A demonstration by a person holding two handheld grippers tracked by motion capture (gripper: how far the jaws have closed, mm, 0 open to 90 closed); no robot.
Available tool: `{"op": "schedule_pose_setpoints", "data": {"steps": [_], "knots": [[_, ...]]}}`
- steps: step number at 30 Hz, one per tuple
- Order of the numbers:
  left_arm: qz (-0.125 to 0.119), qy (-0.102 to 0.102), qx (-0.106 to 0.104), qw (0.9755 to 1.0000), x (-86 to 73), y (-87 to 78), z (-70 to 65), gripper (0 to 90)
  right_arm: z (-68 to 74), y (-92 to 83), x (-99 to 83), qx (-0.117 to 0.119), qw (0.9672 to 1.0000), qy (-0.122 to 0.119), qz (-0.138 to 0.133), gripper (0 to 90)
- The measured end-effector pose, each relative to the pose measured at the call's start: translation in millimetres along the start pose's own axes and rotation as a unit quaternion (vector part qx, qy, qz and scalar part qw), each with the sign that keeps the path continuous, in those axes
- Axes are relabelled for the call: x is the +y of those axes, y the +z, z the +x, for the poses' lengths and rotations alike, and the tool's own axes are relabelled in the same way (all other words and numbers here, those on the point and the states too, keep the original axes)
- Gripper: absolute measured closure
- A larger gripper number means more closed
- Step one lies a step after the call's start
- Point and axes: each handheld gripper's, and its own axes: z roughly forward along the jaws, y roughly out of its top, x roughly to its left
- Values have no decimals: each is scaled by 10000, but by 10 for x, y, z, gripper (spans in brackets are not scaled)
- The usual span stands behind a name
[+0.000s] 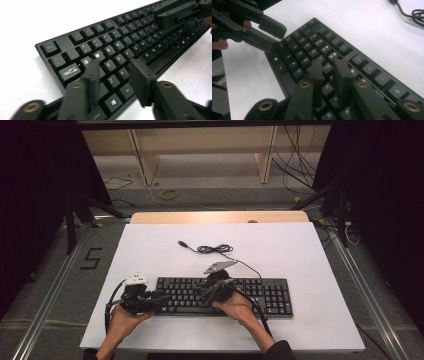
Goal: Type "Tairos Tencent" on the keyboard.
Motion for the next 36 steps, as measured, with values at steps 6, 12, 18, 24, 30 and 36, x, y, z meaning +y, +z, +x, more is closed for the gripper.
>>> {"op": "schedule_pose_setpoints", "data": {"steps": [6, 12, 18, 24, 30, 36], "knots": [[215, 34, 88, 9997, -3, 1, 12, 759, 22, 112, 36, 9, 9999, -11, 132, 879], [369, 57, 181, 9991, -12, 19, 36, 848, 30, 218, 49, -33, 9997, -17, 238, 900], [484, 59, 261, 9985, -20, 25, 69, 885, 45, 309, 75, -72, 9995, -51, 314, 900], [557, 54, 296, 9980, -29, 40, 78, 888, 48, 370, 91, -94, 9993, -33, 355, 900], [633, 57, 304, 9975, -36, 61, 84, 889, 37, 397, 88, -110, 9992, -5, 386, 900], [695, 63, 304, 9971, -40, 75, 86, 889, 28, 424, 84, -122, 9991, 6, 403, 900]]}}
